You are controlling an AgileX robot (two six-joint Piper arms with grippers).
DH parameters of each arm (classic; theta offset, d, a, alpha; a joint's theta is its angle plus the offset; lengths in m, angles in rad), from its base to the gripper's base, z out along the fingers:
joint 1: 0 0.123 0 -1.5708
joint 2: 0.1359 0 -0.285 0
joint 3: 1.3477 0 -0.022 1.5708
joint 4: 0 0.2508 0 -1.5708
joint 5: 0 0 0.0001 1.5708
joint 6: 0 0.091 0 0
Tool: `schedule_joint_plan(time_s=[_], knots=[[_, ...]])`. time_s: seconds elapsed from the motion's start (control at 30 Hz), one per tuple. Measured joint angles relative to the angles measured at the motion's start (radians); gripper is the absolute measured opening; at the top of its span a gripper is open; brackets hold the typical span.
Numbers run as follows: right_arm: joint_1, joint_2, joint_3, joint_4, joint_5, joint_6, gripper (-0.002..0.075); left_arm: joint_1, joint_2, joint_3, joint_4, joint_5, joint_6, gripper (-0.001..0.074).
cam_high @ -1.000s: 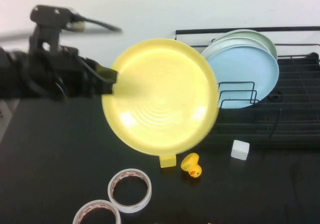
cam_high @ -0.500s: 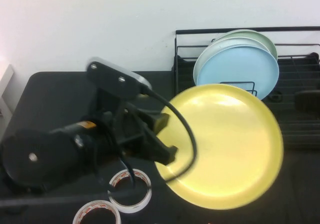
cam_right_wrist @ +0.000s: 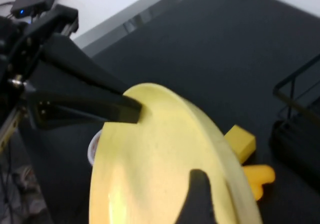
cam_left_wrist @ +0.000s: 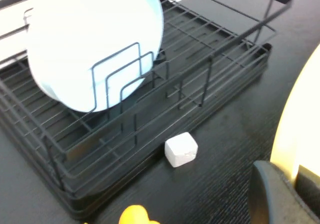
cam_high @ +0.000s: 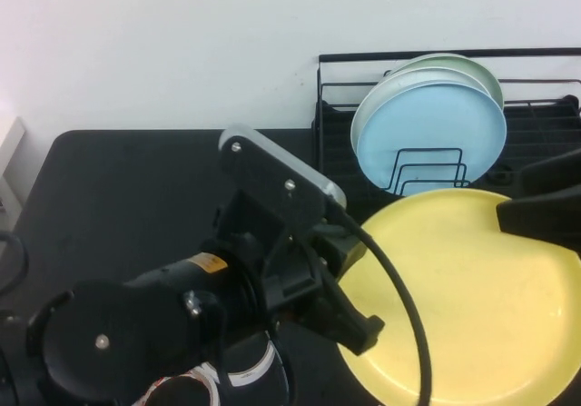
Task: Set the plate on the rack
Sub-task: Hand over the plate
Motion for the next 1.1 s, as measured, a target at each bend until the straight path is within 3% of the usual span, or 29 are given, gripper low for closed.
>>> schedule_joint_plan(time_s=[0.23,0.33,0.5,0.8,1.0,1.1], knots=[[0.000,0.032,-0.002,-0.049,0.079,-0.012,0.0498,-0.041,0.000,0.000,-0.006,-0.098,0.052,0.0001],[0.000,0.036,-0.002,-0.061,0.090,-0.042,0.0392,-0.041,0.000,0.000,-0.008,-0.139,0.066,0.0001],[0.000,0.036,-0.002,-0.064,0.080,-0.072,0.0114,-0.041,0.000,0.000,0.000,-0.168,0.068,0.0001],[0.003,0.038,-0.004,-0.029,-0.002,-0.094,0.0109,-0.044,-0.004,0.000,-0.008,-0.218,0.080,0.0035],[0.003,0.038,-0.013,-0.021,-0.128,-0.167,0.0109,-0.044,-0.079,0.000,-0.106,-0.252,0.132,0.0221],[0.003,0.038,-0.032,-0.015,-0.188,-0.227,0.0108,-0.044,-0.169,0.000,-0.244,-0.281,0.230,0.0309]])
